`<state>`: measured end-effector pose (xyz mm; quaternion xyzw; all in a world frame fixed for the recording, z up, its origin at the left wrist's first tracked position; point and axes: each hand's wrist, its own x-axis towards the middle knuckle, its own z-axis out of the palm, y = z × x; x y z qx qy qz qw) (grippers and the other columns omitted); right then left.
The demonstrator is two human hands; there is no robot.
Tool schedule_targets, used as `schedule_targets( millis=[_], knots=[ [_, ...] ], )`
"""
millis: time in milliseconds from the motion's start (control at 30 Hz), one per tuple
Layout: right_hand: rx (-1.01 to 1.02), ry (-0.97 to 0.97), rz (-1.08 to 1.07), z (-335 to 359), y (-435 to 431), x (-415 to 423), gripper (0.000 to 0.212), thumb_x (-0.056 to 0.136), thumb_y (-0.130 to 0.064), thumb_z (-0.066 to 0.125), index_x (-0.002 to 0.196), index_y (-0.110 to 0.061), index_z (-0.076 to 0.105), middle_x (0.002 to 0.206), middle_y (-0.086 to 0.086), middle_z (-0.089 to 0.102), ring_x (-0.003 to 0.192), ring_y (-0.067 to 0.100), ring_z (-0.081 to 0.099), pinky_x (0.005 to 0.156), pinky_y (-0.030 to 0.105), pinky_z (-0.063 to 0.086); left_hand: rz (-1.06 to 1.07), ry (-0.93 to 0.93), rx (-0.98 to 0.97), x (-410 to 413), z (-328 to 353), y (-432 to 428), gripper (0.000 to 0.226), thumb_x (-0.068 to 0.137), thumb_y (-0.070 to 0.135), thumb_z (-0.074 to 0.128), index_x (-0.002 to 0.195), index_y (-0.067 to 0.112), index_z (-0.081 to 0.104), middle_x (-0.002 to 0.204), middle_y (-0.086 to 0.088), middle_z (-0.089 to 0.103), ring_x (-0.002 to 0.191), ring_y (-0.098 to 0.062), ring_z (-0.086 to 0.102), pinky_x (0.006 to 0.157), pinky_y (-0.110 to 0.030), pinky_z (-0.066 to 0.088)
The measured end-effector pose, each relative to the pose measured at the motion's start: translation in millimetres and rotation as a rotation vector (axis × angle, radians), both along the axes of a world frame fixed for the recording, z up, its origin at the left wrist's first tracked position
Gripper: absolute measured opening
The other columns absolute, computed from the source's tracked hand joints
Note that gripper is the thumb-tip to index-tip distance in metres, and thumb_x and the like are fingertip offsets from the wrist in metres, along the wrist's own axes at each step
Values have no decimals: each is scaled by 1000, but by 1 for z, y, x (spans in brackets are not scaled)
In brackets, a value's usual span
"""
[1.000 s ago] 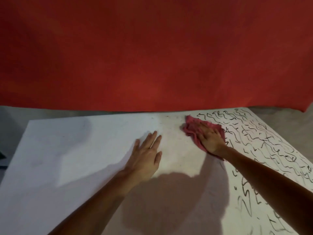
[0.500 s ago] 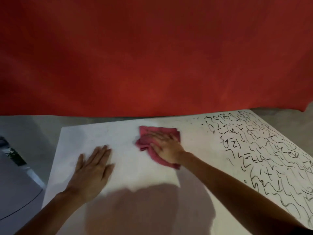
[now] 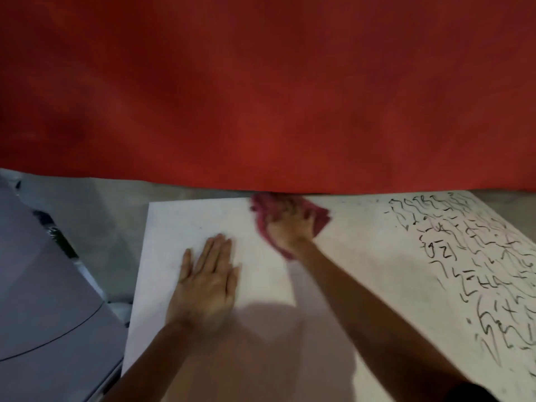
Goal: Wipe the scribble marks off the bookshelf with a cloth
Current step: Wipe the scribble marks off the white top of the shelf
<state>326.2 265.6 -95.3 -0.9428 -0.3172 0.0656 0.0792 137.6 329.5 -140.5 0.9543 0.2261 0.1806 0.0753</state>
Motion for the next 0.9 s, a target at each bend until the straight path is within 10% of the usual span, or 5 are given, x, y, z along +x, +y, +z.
schedule_targets(
  millis=[167,267,367,500,900],
  knots=[
    [-127,32,597,1,16,-95,62,101,-32,36,153,-22,6,161,-1,2,147,15,-3,116,46,-7,-52,-225,12,-7,22,-5,54,101,28,22,132,-10,46,136,-28,49,131,-30,31,112,-37,10],
    [140,262,711,15,-19,-77,51,98,-22,44,147,-12,34,154,10,29,143,22,25,119,38,11,-116,-157,-50,-8,21,-11,63,104,36,11,133,-8,46,135,-25,51,133,-29,35,114,-35,13],
    [409,195,363,6,-71,-37,69,99,-56,25,135,-4,52,139,16,51,129,30,48,109,43,36,-70,158,-81,16,42,-21,83,99,50,-3,133,-4,50,136,-25,51,131,-38,44,112,-48,29],
    [-21,3,32,-13,-142,0,97,66,-70,-18,152,-35,10,159,-13,-4,147,10,-4,117,37,1,85,638,-134,64,64,-22,87,95,65,20,150,-1,8,156,-28,5,141,-49,10,112,-61,11],
    [-148,6,73,-14,-141,9,55,100,-49,7,152,-34,-1,159,-9,-12,147,13,-12,117,45,-4,224,436,-134,33,41,31,60,98,54,25,153,32,13,161,-5,7,145,-42,-1,111,-65,9]
  ],
)
